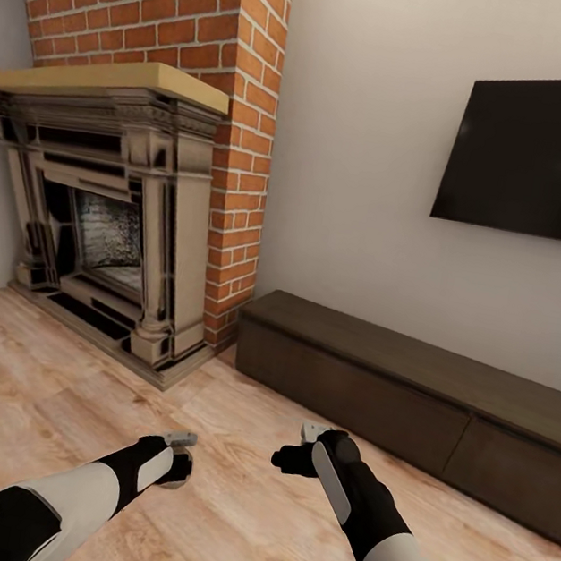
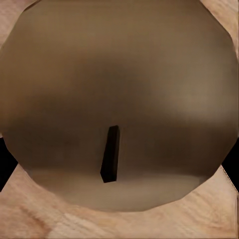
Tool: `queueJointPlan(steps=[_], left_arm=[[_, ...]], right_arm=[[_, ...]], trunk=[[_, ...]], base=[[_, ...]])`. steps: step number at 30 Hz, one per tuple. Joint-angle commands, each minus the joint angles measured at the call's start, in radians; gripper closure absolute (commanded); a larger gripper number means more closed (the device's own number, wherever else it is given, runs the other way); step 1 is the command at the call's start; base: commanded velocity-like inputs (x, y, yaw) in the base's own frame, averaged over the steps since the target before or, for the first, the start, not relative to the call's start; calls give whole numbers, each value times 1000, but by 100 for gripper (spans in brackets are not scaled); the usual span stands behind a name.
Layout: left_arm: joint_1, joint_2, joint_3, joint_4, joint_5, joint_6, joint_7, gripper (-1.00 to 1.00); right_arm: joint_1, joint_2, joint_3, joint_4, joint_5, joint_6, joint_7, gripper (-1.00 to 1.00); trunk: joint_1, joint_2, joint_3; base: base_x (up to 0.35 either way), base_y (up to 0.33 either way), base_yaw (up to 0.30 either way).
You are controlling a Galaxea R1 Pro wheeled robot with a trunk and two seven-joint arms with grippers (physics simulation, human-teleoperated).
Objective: Place each of the two pumpkins and all three candles from the living room inside a cabinet in the living room (use any cabinet), then make sure every cabinet is closed, and position the cauldron so it is next to a table in the living room.
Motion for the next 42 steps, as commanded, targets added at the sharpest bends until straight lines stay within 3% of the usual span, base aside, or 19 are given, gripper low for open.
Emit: queueJointPlan(steps=[1, 31, 42], left_arm=[[0, 0, -9, -3, 10, 5, 7, 100], [0, 0, -9, -3, 9, 5, 7, 100], [0, 0, -9, -3, 9, 5, 7, 100]], right_arm=[[-1, 0, 2, 0, -10, 2, -10, -100], [-1, 0, 2, 10, -13, 1, -10, -100], [-1, 0, 2, 10, -13, 1, -10, -100]], trunk=[[0, 0, -1], [0, 0, -32], [0, 0, -36]], base=[[0, 0, -291], [0, 0, -215], [94, 181, -273]])
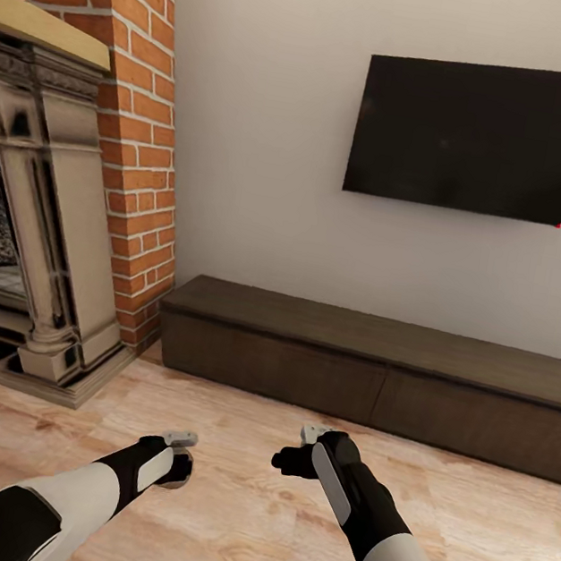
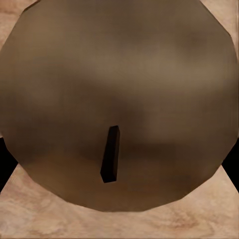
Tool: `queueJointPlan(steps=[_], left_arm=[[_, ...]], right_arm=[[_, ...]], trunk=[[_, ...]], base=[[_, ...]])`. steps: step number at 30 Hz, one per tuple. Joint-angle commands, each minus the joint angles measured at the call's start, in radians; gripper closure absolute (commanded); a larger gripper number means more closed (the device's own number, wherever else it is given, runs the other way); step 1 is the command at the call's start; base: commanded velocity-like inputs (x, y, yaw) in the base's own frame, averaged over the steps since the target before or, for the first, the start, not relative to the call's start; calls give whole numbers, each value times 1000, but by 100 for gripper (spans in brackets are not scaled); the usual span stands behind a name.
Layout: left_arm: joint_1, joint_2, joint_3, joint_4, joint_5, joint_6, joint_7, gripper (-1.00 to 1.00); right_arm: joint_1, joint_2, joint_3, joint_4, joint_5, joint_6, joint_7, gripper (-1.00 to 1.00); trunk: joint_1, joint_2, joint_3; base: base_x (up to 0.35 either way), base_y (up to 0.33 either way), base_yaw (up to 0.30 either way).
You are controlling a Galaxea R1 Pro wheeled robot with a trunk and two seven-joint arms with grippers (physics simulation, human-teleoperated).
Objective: Place each of the two pumpkins and all three candles from the living room inside a cabinet in the living room (use any cabinet), then make sure every cabinet is closed, and position the cauldron so it is next to a table in the living room.
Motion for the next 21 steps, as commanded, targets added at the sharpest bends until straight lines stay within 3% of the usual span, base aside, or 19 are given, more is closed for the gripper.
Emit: queueJointPlan(steps=[1, 15, 21], left_arm=[[0, 1, -9, -3, 10, 5, 7, 100], [0, 1, -9, -3, 10, 5, 7, 100], [0, 1, -9, -3, 10, 5, 7, 100]], right_arm=[[-1, 0, 2, 0, -11, 2, -10, -100], [-1, 0, 3, 1, -9, 2, -10, -100], [-1, 1, 4, 1, -6, 2, -10, -100]], trunk=[[0, 0, -1], [0, 0, 10], [0, 0, 13]], base=[[124, 156, -296], [92, 92, -261], [2, 2, -79]])
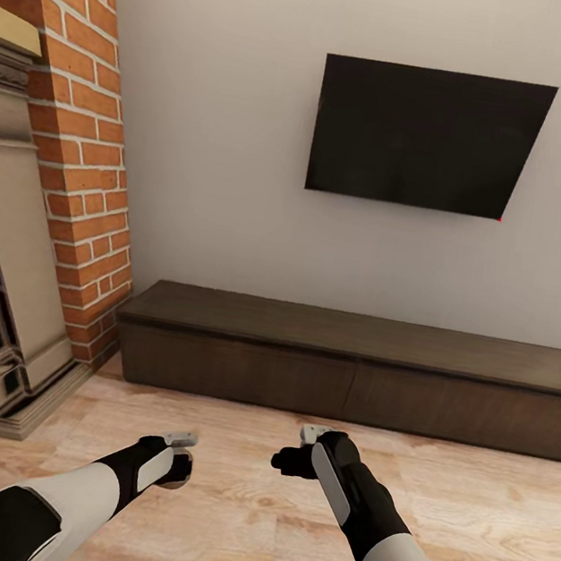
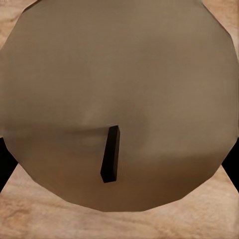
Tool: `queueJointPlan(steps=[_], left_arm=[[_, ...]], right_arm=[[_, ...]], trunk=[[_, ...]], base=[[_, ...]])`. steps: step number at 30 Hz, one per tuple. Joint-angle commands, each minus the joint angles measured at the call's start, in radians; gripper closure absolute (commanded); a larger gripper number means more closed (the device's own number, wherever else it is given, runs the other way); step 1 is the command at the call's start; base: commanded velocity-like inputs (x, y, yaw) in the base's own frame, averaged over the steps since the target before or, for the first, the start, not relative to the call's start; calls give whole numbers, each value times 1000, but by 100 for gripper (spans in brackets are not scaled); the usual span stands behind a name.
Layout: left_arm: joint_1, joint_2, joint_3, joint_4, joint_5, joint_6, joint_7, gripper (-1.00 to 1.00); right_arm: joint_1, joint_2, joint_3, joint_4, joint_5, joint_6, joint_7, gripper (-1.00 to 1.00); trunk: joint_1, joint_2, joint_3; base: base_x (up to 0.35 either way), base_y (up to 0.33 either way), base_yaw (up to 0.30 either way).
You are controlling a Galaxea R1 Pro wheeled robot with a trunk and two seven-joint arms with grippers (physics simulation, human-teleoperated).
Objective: Place each of the two pumpkins and all three candles from the living room inside a cabinet in the living room (use any cabinet), then make sure every cabinet is closed, and position the cauldron so it is next to a table in the living room.
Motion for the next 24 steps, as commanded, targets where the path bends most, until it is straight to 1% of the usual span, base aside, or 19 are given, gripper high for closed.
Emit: queueJointPlan(steps=[1, 11, 18, 20, 23, 24], left_arm=[[0, 0, -9, -2, 10, 5, 7, 100], [1, -1, -9, -2, 10, 4, 7, 100], [0, -1, -9, -2, 11, 3, 7, 100], [0, -2, -9, -2, 11, 4, 7, 100], [0, -9, -9, -2, 11, 4, 7, 100], [0, -20, -9, -3, 11, 5, 7, 100]], right_arm=[[-1, 0, 3, -1, -10, 2, -10, -100], [-1, 0, 14, 14, -7, 2, -11, -100], [-1, 0, 11, 16, -9, 1, -8, -100], [-1, -1, 4, 16, -10, 1, -9, -100], [-1, -1, 2, 17, -10, 1, -9, -100], [-1, -1, 1, 23, -13, 0, -8, -100]], trunk=[[0, 0, -1], [0, 0, -1], [0, 0, -1], [0, 0, -1], [0, 0, -1], [0, 0, -1]], base=[[0, 0, -7], [0, 0, -1], [0, 0, 0], [0, 0, 0], [0, 0, 0], [0, 0, 0]])
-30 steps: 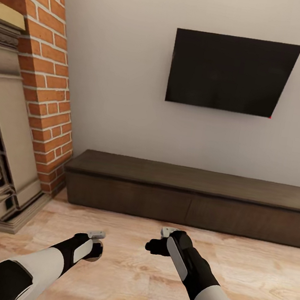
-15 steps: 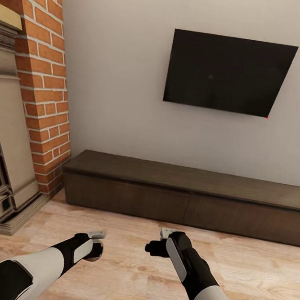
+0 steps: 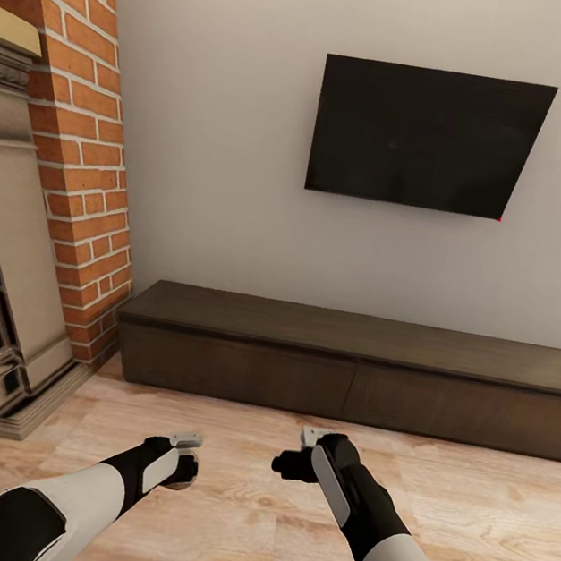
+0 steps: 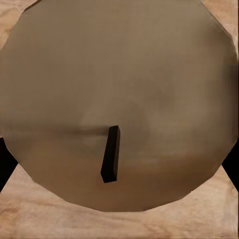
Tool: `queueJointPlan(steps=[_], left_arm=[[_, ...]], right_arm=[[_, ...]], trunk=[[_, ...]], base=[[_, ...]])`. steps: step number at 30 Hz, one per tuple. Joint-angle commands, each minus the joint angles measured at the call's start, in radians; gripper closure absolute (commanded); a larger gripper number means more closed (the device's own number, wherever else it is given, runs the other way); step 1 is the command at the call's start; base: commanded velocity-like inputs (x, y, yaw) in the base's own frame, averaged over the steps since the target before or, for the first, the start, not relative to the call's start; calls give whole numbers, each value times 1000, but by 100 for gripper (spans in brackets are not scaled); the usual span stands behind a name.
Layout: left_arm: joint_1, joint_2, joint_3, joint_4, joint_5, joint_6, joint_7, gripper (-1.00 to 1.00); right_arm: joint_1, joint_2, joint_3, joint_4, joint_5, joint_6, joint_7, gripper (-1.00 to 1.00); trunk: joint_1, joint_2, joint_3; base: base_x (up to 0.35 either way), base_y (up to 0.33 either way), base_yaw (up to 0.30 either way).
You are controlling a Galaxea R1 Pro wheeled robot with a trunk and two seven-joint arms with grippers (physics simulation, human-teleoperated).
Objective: Place each of the two pumpkins and all three candles from the living room inside a cabinet in the living room (use any cabinet), then make sure every cabinet is closed, and position the cauldron so it is next to a table in the living room.
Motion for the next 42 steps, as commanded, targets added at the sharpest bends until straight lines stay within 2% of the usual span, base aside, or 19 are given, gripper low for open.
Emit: queueJointPlan(steps=[1, 9, 11, 13, 14, 15, 16, 18, 20, 21, 23, 25, 28, 35, 36, 38, 40, 41, 42], left_arm=[[-1, -2, -13, -2, 2, 5, 7, 100], [-1, -6, -3, -80, 5, 8, 3, 100], [0, -8, -2, -107, 7, 11, 2, 100], [0, -9, 0, -168, 9, 36, 1, 100], [0, -10, 2, -228, 14, 81, 2, 100], [0, -10, 3, -276, 20, 122, 3, 100], [0, -9, 3, -302, 23, 143, 4, 100], [0, -8, 16, -406, 39, 230, 8, 100], [-1, -7, 49, -493, 49, 306, 11, 100], [-1, -7, 60, -513, 50, 323, 12, 100], [-10, -6, 128, -599, 54, 409, 13, 100], [-53, -6, 183, -652, 55, 478, 13, 100], [-123, -7, 239, -681, 57, 543, 13, 100], [-230, -6, 306, -690, 78, 580, 10, 100], [-256, -6, 324, -690, 108, 582, 4, 100], [-263, -6, 328, -691, 136, 583, 2, 100], [-267, -7, 331, -691, 182, 583, 0, 100], [-267, -8, 331, -691, 192, 583, -1, 100], [-268, -8, 332, -691, 211, 583, -1, 100]], right_arm=[[0, -1, 2, 1, -12, 0, -10, -100], [0, 0, -4, 15, -14, -31, -10, -100], [0, 0, -32, 61, -15, -53, -9, -100], [0, 0, -97, 122, -15, -103, -5, -100], [-1, 0, -141, 163, -13, -139, -4, -100], [-1, 0, -160, 189, -12, -158, -3, -100], [-1, 0, -166, 202, -12, -165, -2, -100], [-1, 0, -182, 240, -11, -184, -1, -100], [-1, 1, -187, 258, -11, -200, -1, -100], [0, 1, -188, 262, -11, -207, -1, -100], [0, 2, -190, 291, -11, -258, 0, -100], [1, 2, -191, 335, -12, -315, 0, -100], [1, 2, -193, 380, -14, -389, 2, -100], [1, 2, -195, 407, -17, -451, 47, -100], [1, 2, -196, 409, -33, -456, 81, -100], [2, 2, -197, 412, -68, -456, 103, -100], [2, 1, -196, 415, -152, -456, 131, -100], [2, 2, -196, 416, -174, -456, 136, -100], [2, 2, -196, 420, -216, -456, 145, -100]], trunk=[[0, 0, -1], [0, 0, -1], [0, 0, -1], [0, 0, -1], [0, 0, -1], [0, 0, -1], [0, 0, -1], [0, 0, -1], [0, 0, -1], [0, 0, -1], [0, 0, -1], [0, 0, -1], [0, 0, -1], [0, 0, -1], [0, 0, -1], [0, 0, -1], [0, 0, -1], [0, 0, -1], [0, 0, -1]], base=[[0, 0, 0], [0, 0, 0], [0, 0, 0], [0, 0, 0], [0, 0, 0], [0, 0, 0], [0, 0, 0], [0, 0, 0], [0, 0, 0], [0, 0, 0], [0, 0, 0], [0, 0, 0], [0, 0, 0], [0, 0, 0], [0, 0, 0], [0, 0, 0], [0, 0, 0], [0, 0, 0], [0, 0, 0]])
